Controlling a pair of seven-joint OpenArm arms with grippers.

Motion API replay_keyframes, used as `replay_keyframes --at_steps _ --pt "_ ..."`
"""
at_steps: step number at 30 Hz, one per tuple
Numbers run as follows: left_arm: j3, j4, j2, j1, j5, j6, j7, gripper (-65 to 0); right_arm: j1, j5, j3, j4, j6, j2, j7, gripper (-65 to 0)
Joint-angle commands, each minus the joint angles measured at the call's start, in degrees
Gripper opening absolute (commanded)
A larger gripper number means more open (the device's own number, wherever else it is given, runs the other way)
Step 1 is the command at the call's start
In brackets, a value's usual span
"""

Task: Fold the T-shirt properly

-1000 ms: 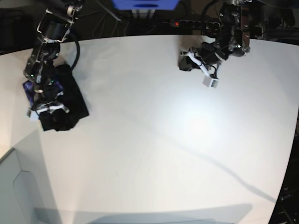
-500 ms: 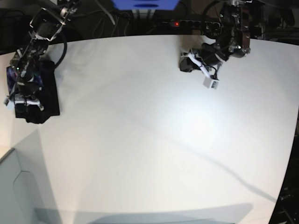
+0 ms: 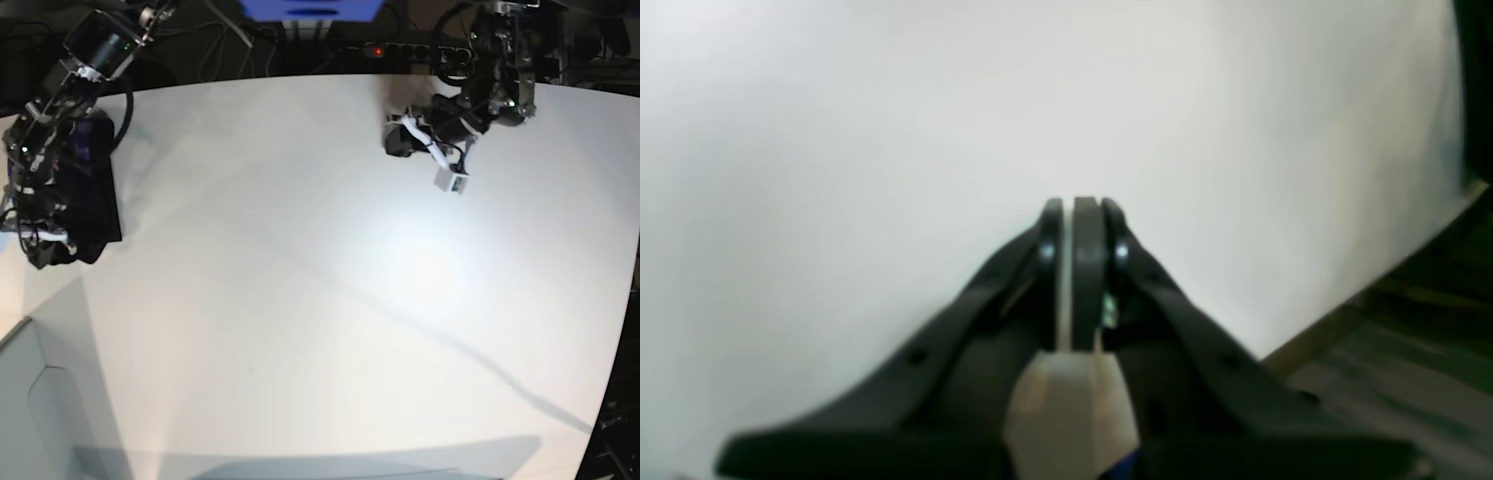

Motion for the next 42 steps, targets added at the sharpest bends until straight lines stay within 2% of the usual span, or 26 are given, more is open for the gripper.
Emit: replay_keyframes --at_steps 1,11,13,15,17,19,23,26,29,31,34,36,38,40,42 --pt "-0.15 2.44 -0.37 -0.38 -1.22 -0.18 -0.64 -62.1 0.59 0.88 0.19 2.59 0.39 0.82 1.55 -65.0" --pt "-10.00 18.53 0.16 4.28 -1.13 -0.09 -0.73 -62.2 -11.81 0.97 0.63 18.50 0.39 0.29 2.08 -65.0" --pt "-11.14 18.62 0.16 6.30 -1.13 -0.09 -4.07 -62.2 -15.06 0.97 0.63 19.65 0.48 0.29 3.31 -65.0" --pt "-11.23 18.62 0.16 10.35 1.41 -0.09 -12.51 -62.2 -18.84 0.97 0.63 19.74 0.48 0.29 7.35 -65.0" --pt "-10.18 18.62 0.43 14.92 7.66 -0.09 -24.91 -62.3 -22.80 0.79 0.63 19.65 0.48 0.29 12.54 -65.0" --pt "-8.51 18.53 2.18 18.96 14.60 0.18 -37.22 -62.3 -26.23 0.71 0.63 19.56 0.48 0.29 16.58 -65.0" --pt "-6.48 16.68 7.28 25.64 33.50 0.35 -62.18 -62.3 -33.44 0.62 0.63 19.47 0.48 0.29 23.09 -65.0" --pt "-6.31 12.46 10.27 28.98 50.29 0.35 -80.38 -62.3 -38.54 0.62 0.63 16.66 0.48 0.20 28.62 -65.0" --pt "-6.75 5.96 11.59 30.48 61.02 0.53 -94.71 -62.3 -41.61 0.62 0.63 10.50 0.48 0.38 35.31 -65.0" --pt "-7.71 0.68 12.38 31.27 63.83 0.53 -102.62 -62.2 -43.02 0.53 0.54 4.88 2.15 0.73 39.53 -65.0" --pt "-11.06 -8.90 12.64 31.53 63.83 0.53 -115.63 -62.0 -44.95 -1.05 0.54 -4.26 8.13 2.31 47.44 -65.0" --pt "-13.17 -16.02 12.12 31.27 63.83 0.53 -124.86 -62.0 -45.57 -5.80 0.54 -11.03 11.64 2.57 54.73 -65.0" --pt "-15.98 -22.17 11.94 31.01 63.92 0.53 -132.16 -62.0 -45.92 -11.25 0.54 -17.63 13.49 2.57 62.91 -65.0" --pt "-17.47 -25.69 11.41 31.01 63.92 0.53 -131.63 -62.0 -45.92 -16.00 0.28 -24.75 13.49 2.57 70.82 -65.0" --pt "-17.30 -29.56 8.86 30.92 63.83 0.53 -131.63 -62.0 -45.48 -19.87 0.10 -33.01 13.49 3.63 78.03 -65.0"
